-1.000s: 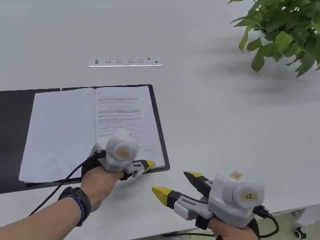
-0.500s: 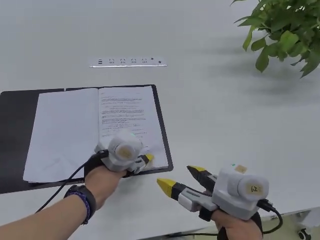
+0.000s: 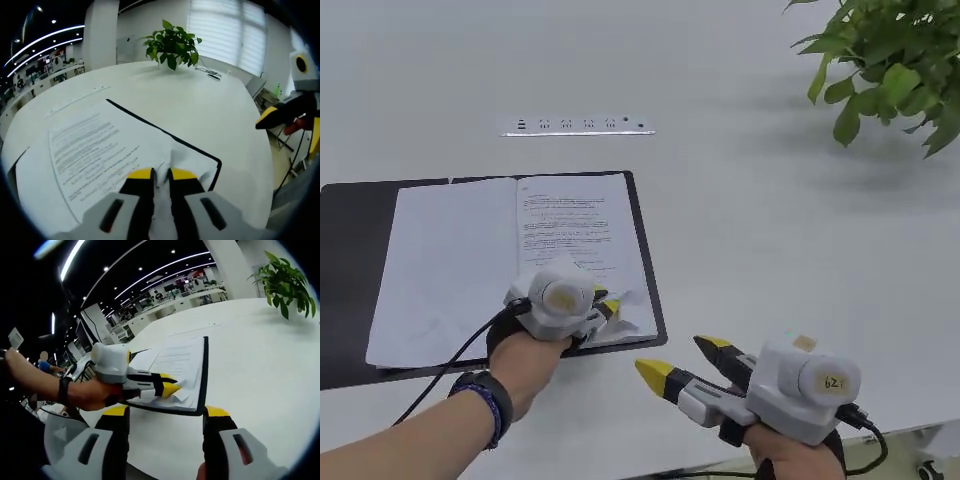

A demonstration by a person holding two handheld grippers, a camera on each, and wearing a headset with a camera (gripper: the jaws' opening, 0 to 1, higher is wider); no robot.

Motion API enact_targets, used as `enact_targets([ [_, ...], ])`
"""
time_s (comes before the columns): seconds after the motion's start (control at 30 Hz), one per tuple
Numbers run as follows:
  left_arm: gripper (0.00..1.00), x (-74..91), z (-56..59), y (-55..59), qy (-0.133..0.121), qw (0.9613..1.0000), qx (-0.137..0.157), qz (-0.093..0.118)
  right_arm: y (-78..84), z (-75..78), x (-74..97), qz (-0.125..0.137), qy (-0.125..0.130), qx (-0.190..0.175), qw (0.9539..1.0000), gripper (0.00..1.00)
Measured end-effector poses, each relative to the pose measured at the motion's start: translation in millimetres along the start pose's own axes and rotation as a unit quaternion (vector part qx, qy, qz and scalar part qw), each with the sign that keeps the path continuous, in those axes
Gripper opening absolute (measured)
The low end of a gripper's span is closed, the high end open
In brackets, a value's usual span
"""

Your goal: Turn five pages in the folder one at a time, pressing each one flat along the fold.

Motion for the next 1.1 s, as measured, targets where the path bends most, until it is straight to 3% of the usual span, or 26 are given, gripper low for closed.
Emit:
enact_targets([
  [0.23,0.07,1.3,-4.0,0.4,0.013,0.9987,0.048,0.008,-13.4,13.7,-19.8,0.001,-0.006,0.004,1.0,0.55],
  [0.33,0.06,2.3,-5.1,0.0,0.025,0.9947,0.096,0.024,-22.7,21.9,-34.3,0.012,-0.014,-0.018,0.9997,0.53],
  [0.7,0.04,3.1,-6.4,0.9,0.024,0.9956,0.088,0.023,-53.3,38.5,-97.3,0.007,-0.043,-0.04,0.9983,0.49],
  [1.1,0.04,3.5,-6.8,1.1,0.024,0.9959,0.084,0.023,-53.4,45.1,-120.5,-0.006,-0.054,-0.056,0.9969,0.48],
])
Point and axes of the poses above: the centre of the closed fingertips' face, and the gripper's own axes: x roughly backward along the fingers, z roughly to its right, y roughly out of its underside, the point moved 3 cm from there along x, roughly backward along the fingers, and after that the axes turned 5 degrees about -z, right-handed, at the moved point
